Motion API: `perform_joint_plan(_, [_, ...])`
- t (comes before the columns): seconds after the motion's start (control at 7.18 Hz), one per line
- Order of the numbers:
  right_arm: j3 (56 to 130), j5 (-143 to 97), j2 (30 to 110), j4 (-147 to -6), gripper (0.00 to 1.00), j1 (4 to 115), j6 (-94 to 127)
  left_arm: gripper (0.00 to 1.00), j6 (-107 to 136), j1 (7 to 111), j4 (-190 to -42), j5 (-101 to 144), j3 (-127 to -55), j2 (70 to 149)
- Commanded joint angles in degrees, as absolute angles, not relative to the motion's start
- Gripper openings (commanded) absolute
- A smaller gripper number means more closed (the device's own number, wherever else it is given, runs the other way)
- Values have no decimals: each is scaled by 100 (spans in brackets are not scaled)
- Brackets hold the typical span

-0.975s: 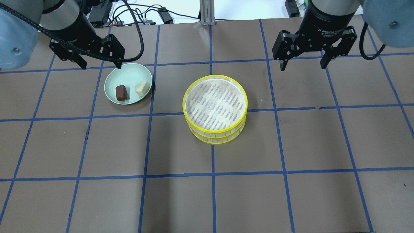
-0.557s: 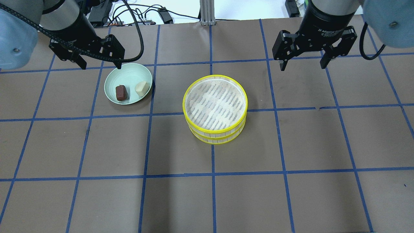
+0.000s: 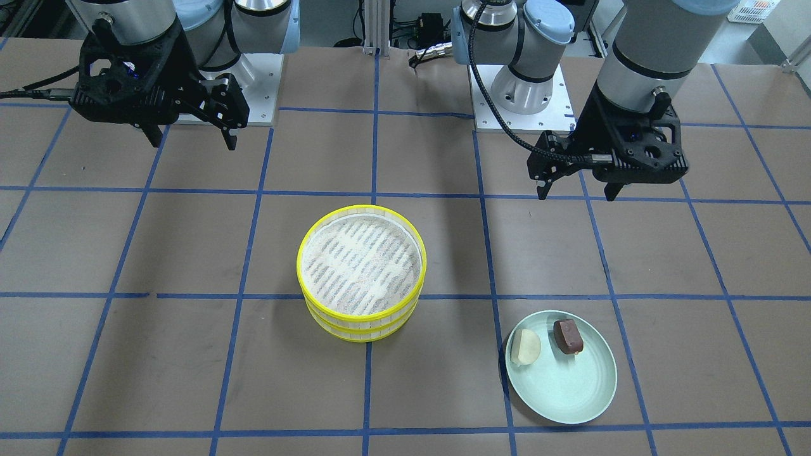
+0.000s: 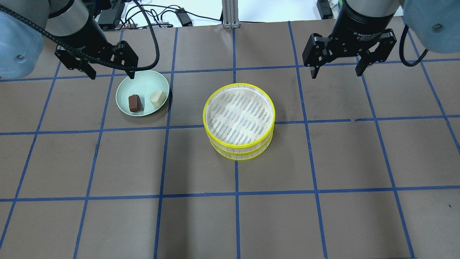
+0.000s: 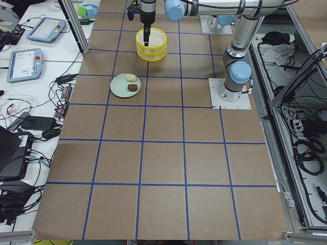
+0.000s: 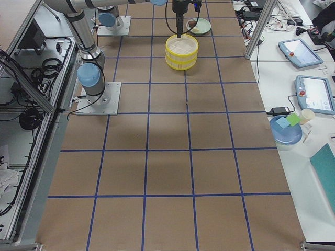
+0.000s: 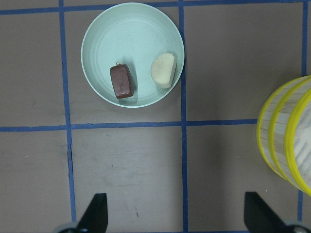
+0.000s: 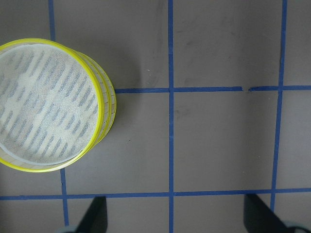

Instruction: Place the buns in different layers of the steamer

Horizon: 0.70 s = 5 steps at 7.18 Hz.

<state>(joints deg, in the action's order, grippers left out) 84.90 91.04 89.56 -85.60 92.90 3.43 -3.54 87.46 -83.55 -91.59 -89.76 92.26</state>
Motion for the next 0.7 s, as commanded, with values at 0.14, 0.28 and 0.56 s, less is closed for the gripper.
perform_joint_plan(0.14, [8490,9114,8956,-8569,100,9290,334,100,-569,8728,-7884,-9149,-9158,9360])
perform_joint_plan(0.28, [8490,9114,8956,-8569,100,9290,343,100,-1006,8719,-7875,-9176,-9158,9447])
perform_joint_plan(0.56, [8499,9088,8930,-8561,100,9290,281,100,-1256,8649,-7456,-9158,-9158,9737])
